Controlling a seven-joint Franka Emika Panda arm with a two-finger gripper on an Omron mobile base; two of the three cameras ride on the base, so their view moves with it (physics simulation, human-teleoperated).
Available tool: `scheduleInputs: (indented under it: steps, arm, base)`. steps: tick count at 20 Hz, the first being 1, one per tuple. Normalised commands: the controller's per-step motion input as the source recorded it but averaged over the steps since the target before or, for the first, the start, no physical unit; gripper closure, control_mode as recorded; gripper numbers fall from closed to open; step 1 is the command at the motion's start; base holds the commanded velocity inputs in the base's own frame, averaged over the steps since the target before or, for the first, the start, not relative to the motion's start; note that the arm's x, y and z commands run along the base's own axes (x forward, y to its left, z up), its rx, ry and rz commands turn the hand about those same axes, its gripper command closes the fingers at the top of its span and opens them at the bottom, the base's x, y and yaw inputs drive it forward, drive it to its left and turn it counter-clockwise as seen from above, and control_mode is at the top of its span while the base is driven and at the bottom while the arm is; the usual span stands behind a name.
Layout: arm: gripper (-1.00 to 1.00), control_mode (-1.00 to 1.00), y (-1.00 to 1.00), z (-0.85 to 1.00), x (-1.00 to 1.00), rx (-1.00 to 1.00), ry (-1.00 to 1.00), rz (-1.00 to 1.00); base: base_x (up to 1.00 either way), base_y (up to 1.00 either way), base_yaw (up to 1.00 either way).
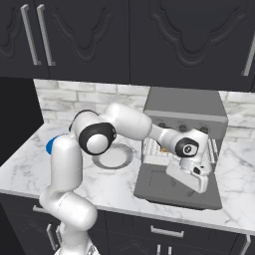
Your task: Open the toaster oven door. Place the baguette on the bottom rack in the toaster oven and place the steak on the top rack.
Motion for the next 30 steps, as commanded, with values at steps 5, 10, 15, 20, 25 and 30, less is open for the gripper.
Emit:
scheduleInputs:
  steps: [5, 10, 15, 20, 25, 30]
  arm:
    - [-1.0, -1.0, 0.04, 0.03, 0.33, 0.0, 0.03, -0.23]
    - [-1.0, -1.0, 0.0, 0.25, 0.11, 0.0, 0.0, -0.1]
    - [-1.0, -1.0, -0.02, 0.34, -0.01, 0.0, 0.0, -0.04]
    - [-1.0, -1.0, -0.02, 0.33, -0.17, 0.0, -0.05, 0.0]
    - [-1.0, -1.0, -0.01, 0.37, -0.22, 0.0, -0.11, 0.0]
    - [-1.0, -1.0, 0.0, 0.19, 0.15, 0.0, -0.01, -0.03]
  base:
    - [0.0, 0.0, 0.0]
    - [0.0, 0.0, 0.0]
    - [0.0, 0.0, 0.0]
    - [0.0, 0.0, 0.0]
    - [0.0, 0.0, 0.0]
    - [0.0, 0.0, 0.0]
